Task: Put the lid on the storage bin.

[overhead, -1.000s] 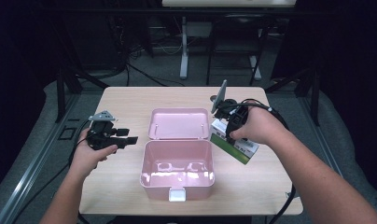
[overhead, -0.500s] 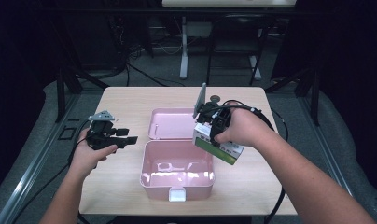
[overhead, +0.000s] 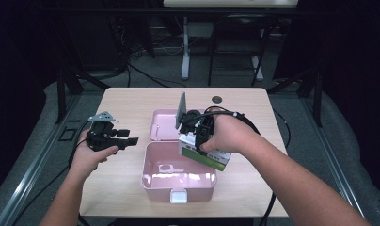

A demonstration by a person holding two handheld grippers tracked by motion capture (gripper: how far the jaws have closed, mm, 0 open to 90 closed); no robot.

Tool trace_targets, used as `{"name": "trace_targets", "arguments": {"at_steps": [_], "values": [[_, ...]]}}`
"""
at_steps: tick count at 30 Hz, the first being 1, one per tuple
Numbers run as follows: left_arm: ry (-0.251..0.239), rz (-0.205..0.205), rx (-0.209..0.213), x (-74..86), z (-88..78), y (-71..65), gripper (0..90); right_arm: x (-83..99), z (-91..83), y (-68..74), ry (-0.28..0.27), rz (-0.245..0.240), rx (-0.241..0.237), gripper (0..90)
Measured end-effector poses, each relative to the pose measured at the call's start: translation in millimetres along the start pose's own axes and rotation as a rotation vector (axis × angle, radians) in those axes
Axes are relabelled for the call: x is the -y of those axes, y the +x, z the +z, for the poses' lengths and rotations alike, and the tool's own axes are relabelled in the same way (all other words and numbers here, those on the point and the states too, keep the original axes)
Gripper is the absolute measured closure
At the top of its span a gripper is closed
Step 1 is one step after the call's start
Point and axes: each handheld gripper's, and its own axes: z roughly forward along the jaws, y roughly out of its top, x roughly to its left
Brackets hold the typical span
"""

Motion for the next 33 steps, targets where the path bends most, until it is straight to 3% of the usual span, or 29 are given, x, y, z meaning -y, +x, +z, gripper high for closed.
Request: {"name": "trace_targets", "arguments": {"at_steps": [20, 33], "values": [[0.009, -0.003, 0.008, 0.1, 1.2, -0.6, 42.8, -28.4, 13.7, 39.4, 0.007, -0.176, -0.021, 61.4], [0.017, 0.004, 0.009, 0.8, 5.9, -2.3, 42.8, -34.0, 35.0, 51.5, 0.018, -0.226, -0.058, 61.4]]}}
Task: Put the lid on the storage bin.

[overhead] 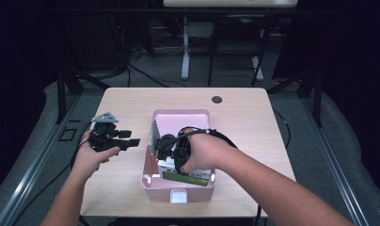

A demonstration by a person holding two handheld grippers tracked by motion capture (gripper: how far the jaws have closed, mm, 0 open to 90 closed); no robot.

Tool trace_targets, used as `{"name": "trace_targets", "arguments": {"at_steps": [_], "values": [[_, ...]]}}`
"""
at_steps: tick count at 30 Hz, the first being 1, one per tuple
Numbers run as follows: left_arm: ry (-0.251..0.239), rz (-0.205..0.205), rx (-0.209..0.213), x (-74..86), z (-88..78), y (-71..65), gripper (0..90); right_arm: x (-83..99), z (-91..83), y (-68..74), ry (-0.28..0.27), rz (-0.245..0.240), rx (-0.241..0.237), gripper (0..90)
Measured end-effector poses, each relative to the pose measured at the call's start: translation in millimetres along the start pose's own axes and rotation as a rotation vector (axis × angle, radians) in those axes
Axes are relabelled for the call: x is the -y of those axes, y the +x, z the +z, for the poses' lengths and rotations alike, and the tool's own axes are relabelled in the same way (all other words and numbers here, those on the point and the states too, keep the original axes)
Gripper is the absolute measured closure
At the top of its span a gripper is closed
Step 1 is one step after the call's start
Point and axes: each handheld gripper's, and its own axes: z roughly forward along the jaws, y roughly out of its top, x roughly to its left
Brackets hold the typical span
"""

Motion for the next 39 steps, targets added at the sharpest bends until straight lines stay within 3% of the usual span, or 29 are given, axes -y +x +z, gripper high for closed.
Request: {"name": "trace_targets", "arguments": {"at_steps": [6, 8, 10, 11, 13, 20, 37, 39], "values": [[0.011, 0.007, 0.008, 0.4, 3.9, -2.3, 44.4, -2.7, 6.5, 3.6, -0.008, -0.026, -0.012, 61.4], [0.007, 0.009, -0.011, 0.9, 6.1, -4.0, 44.5, -3.6, 8.6, 5.3, -0.006, -0.030, -0.019, 61.4], [0.023, 0.012, 0.010, 0.6, 6.4, -3.3, 44.9, -4.7, 11.7, 6.7, -0.012, -0.035, -0.027, 61.4], [0.011, 0.007, -0.008, 1.3, 8.2, -4.7, 45.1, -5.8, 14.3, 7.0, -0.009, -0.047, -0.031, 61.4], [0.018, 0.011, 0.009, 1.0, 8.1, -4.2, 45.7, -6.5, 17.9, 7.4, -0.013, -0.049, -0.036, 61.4], [0.023, 0.026, 0.006, 0.7, 8.6, -4.9, 46.3, -8.7, 26.1, 9.5, -0.002, -0.077, -0.042, 61.4], [0.017, 0.026, -0.002, 0.8, 7.9, -4.1, 46.3, -9.7, 55.2, -0.5, -0.004, -0.065, -0.097, 61.4], [0.009, 0.025, -0.020, 1.0, 8.0, -4.9, 46.3, -9.8, 57.7, -1.2, -0.003, -0.067, -0.093, 61.3]]}}
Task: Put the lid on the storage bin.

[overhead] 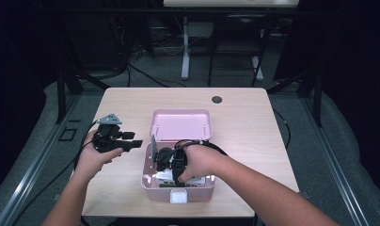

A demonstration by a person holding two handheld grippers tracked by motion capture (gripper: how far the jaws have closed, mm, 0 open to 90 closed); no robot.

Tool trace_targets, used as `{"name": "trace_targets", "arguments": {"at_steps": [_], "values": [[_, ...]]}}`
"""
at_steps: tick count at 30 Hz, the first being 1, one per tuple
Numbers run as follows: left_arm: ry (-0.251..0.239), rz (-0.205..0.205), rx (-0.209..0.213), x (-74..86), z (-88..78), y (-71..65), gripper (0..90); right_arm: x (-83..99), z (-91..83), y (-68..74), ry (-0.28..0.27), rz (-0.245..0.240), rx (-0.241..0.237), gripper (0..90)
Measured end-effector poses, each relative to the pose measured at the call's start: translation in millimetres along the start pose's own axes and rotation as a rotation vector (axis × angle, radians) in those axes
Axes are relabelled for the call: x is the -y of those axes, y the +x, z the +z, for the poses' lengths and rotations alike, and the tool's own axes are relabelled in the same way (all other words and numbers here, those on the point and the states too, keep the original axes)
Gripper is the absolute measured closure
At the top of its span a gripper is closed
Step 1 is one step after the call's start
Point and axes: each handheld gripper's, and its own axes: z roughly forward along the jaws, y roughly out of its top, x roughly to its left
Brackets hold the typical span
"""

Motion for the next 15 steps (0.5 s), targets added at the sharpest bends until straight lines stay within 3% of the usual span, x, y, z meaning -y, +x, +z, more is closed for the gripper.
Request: {"name": "trace_targets", "arguments": {"at_steps": [15], "values": [[0.001, -0.002, 0.014, -0.1, 0.3, 0.7, 46.3, 2.3, 17.5, -5.9, -0.011, 0.019, -0.032, 61.3]]}}
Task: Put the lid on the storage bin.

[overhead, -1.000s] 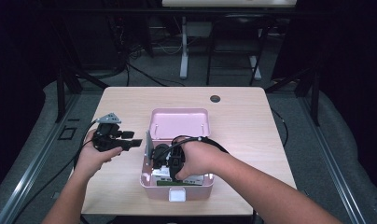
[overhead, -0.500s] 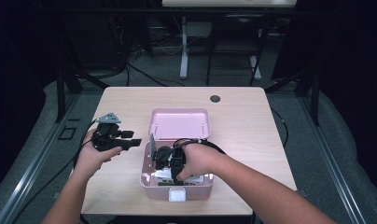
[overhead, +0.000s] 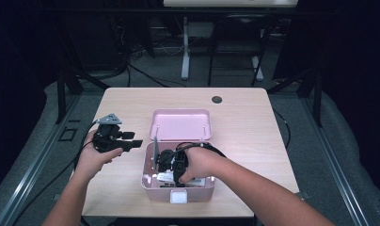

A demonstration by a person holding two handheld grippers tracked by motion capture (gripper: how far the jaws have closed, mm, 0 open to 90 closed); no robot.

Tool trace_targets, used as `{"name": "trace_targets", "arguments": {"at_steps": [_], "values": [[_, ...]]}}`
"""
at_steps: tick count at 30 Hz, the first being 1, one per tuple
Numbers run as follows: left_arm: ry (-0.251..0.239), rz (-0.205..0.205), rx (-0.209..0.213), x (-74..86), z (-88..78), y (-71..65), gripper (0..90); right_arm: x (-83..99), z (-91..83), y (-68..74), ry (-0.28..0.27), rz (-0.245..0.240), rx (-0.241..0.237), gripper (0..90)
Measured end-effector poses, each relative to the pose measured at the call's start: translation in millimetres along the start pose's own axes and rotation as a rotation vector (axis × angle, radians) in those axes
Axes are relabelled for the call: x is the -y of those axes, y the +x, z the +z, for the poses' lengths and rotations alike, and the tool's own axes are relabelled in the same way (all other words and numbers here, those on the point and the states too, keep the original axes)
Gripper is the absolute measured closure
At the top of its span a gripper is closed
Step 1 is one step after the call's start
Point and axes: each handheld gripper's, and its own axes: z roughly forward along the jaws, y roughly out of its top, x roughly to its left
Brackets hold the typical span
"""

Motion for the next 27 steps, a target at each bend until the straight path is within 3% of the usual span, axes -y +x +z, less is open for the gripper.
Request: {"name": "trace_targets", "arguments": {"at_steps": [5, 7, 27], "values": [[-0.004, 0.002, -0.017, 0.1, 0.1, -0.4, 46.3, 2.6, 6.6, -2.5, 0.006, 0.009, -0.006, 61.2], [0.003, 0.003, -0.002, 0.0, -0.1, 0.6, 46.3, 4.1, 9.9, -4.0, -0.001, 0.005, -0.009, 61.1], [0.006, -0.001, 0.003, 0.3, 0.7, 0.7, 46.3, 6.5, 19.5, -6.4, 0.000, 0.018, -0.024, 59.4]]}}
